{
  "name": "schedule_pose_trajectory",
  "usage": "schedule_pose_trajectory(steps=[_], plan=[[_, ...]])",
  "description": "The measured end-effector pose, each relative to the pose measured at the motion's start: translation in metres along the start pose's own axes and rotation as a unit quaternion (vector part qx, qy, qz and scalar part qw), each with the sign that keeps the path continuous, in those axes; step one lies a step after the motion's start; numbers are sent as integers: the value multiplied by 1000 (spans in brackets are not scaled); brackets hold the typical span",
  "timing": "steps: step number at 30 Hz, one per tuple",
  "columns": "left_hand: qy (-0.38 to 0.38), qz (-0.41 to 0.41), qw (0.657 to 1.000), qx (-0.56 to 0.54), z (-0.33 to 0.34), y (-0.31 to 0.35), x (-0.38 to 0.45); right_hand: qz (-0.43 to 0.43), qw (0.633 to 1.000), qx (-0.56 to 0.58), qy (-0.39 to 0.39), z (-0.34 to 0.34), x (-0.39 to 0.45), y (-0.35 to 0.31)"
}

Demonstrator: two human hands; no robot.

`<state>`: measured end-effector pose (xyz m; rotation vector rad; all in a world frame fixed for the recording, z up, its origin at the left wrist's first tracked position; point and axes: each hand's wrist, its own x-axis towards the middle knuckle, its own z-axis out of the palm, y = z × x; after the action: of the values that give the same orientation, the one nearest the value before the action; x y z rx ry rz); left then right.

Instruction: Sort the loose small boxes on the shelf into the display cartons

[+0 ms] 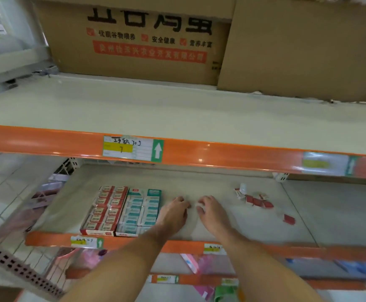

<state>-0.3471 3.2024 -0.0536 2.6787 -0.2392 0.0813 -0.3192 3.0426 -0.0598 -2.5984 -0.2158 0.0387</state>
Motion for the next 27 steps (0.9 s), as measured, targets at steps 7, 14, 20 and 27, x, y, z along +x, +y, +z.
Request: schedule_pose_trajectory(steps=[7,14,20,27], plan=[[-36,23,999,0,42,66,25,48,999,-9,15,-43,-17,75],[-69,54,996,11,71,122,48,116,992,-2,42,-81,-35,144],[-129,93,985,62,99,148,62,154,987,-9,35,-90,-47,176],[-145,117,978,95,119,192,79,203,972,-52,104,-111,-57,218]])
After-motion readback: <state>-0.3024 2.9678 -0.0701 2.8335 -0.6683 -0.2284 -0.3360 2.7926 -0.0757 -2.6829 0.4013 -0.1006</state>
